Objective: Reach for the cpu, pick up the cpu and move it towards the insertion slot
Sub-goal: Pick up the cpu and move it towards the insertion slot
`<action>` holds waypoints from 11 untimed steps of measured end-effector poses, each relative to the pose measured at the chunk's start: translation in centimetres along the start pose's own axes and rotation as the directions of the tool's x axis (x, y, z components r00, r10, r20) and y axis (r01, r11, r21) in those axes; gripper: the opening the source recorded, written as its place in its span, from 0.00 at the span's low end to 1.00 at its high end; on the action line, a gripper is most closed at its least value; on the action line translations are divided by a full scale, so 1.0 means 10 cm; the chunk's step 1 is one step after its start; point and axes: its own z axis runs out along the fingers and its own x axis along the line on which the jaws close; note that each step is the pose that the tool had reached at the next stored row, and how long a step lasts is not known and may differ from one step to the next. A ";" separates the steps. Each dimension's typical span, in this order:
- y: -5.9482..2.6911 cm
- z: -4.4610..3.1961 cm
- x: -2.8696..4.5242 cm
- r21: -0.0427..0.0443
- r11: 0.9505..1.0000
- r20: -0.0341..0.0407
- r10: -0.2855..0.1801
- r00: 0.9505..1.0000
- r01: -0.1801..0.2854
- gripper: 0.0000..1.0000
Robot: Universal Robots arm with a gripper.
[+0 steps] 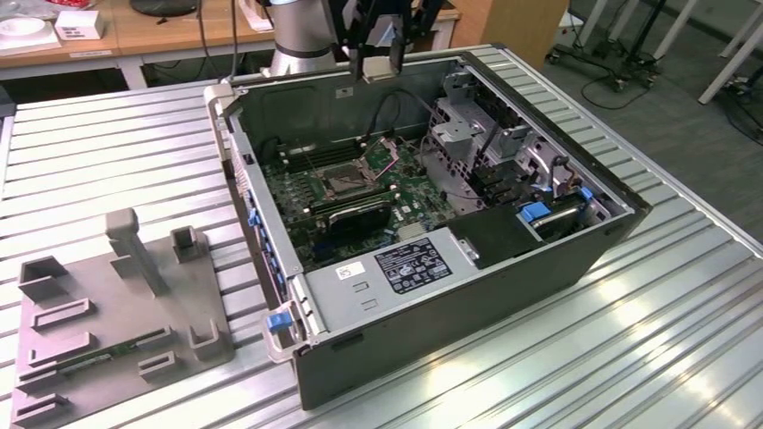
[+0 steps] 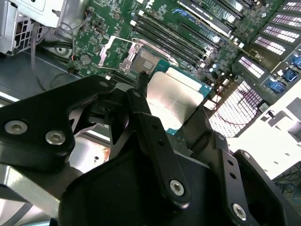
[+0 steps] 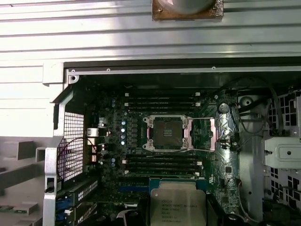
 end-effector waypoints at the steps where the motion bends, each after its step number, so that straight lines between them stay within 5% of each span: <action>1: 0.001 0.000 -0.005 0.000 1.000 0.000 0.000 1.000 0.000 0.55; 11: 0.001 0.000 -0.010 0.000 1.000 0.000 0.000 1.000 0.000 0.55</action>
